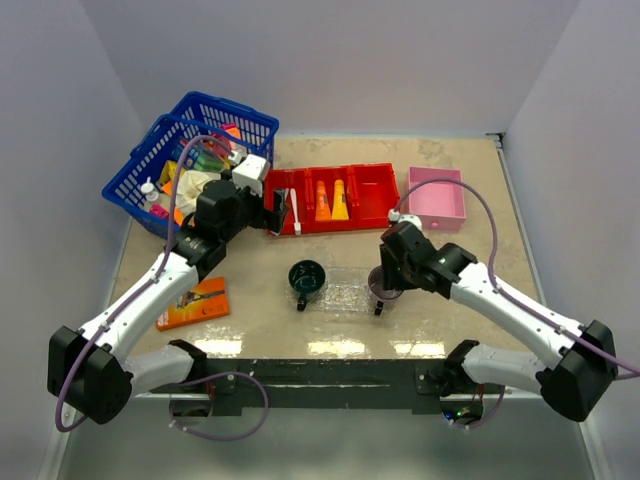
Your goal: Prepare toiletry sets of a toothbrush and toothpaste on the tray
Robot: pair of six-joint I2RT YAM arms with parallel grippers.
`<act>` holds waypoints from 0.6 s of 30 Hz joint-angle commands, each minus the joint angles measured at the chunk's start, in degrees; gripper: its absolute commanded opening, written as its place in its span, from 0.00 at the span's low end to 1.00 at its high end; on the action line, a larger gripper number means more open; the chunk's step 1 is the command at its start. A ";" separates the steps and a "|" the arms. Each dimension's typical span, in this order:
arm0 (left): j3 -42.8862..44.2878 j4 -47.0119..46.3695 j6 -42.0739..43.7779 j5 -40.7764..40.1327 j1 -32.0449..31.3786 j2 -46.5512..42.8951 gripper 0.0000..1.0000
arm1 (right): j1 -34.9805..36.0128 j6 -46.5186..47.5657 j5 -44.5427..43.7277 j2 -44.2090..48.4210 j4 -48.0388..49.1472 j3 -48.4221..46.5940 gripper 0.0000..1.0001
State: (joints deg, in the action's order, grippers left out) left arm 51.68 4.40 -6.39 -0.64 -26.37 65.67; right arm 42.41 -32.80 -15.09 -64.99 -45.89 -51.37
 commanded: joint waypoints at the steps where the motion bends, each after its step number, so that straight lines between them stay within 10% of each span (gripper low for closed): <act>1: 0.79 -1.50 0.07 0.29 0.09 -0.37 1.00 | -7.16 -0.78 1.64 4.78 -0.78 1.53 0.47; 18: 0.79 -1.77 -0.46 2.31 0.09 -0.89 1.00 | -9.10 -5.61 4.98 3.65 -0.08 5.67 0.36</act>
State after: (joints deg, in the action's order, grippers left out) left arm 51.68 4.38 -6.44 0.71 -26.37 65.67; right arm 33.41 -36.16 -10.90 -62.08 -46.68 -46.37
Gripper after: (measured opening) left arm 0.997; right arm 0.381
